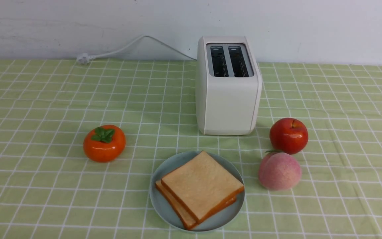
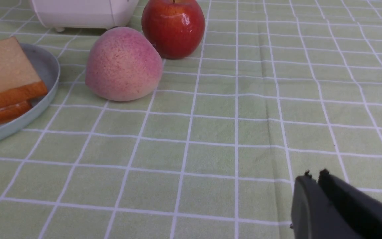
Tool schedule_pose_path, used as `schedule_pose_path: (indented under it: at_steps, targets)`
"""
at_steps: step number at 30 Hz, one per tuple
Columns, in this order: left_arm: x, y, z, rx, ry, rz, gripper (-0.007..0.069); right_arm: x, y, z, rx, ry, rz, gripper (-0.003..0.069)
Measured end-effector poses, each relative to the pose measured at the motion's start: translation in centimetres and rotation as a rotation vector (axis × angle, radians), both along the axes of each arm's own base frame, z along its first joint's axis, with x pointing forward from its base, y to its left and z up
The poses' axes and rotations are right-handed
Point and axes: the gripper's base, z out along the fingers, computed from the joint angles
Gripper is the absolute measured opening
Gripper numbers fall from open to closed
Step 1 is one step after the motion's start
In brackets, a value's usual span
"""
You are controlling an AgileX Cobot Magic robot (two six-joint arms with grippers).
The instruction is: Take toasted bread from bread machine on green coffee tablecloth place on plate.
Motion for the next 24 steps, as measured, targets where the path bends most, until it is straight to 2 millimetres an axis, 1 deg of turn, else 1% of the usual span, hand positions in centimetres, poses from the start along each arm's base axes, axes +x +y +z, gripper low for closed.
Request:
schedule_pose_path:
  at_steps: [24]
  targets:
    - [0.0, 0.0, 0.0, 0.0, 0.0, 0.0, -0.0013, 0.0, 0.0, 0.0, 0.0, 0.0, 0.0, 0.0071]
